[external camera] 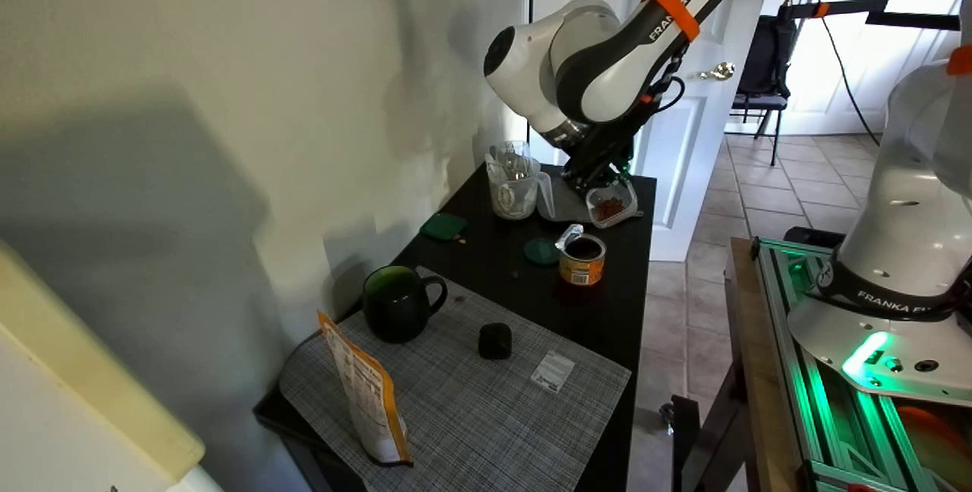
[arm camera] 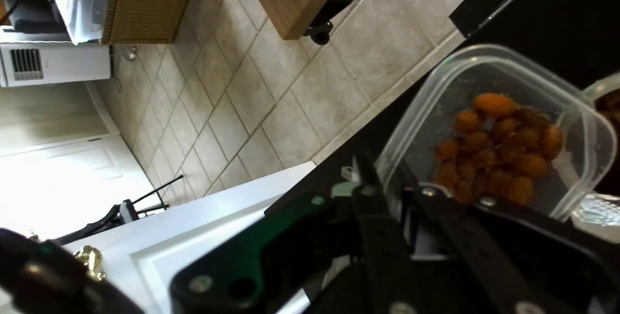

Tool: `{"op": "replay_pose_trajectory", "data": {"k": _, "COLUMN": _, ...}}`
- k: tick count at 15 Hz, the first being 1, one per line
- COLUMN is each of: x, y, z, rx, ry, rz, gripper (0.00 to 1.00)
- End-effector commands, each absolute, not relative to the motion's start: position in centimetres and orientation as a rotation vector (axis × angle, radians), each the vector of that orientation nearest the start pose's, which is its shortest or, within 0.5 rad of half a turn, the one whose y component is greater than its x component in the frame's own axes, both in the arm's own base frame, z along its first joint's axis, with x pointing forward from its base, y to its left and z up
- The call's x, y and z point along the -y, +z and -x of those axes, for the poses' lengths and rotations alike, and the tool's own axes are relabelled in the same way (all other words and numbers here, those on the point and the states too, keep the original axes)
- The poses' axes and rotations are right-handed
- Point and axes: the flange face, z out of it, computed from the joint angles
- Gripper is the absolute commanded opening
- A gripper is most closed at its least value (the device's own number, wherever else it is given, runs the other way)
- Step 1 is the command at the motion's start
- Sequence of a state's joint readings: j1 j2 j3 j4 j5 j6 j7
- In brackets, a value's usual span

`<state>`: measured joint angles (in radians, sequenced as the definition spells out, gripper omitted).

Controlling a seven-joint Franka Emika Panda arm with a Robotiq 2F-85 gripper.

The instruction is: Pick up the small square clear lunch box and pour all its contents into the yellow can

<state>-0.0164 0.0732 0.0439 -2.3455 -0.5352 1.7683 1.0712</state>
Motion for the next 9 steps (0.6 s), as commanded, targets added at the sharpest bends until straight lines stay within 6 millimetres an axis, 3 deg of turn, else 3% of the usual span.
{"op": "replay_pose_trajectory", "data": {"k": 1, "x": 3.0, "y": 27.2, "z": -45.0, "rx": 0.848, "ry": -0.378, "rz": -2.121, "gripper": 0.03}}
{"op": "replay_pose_trajectory", "data": {"k": 9, "x": -0.9, "y": 26.1, "z": -47.8, "rx": 0.685, "ry": -0.425, "rz": -1.968, "gripper": 0.03}}
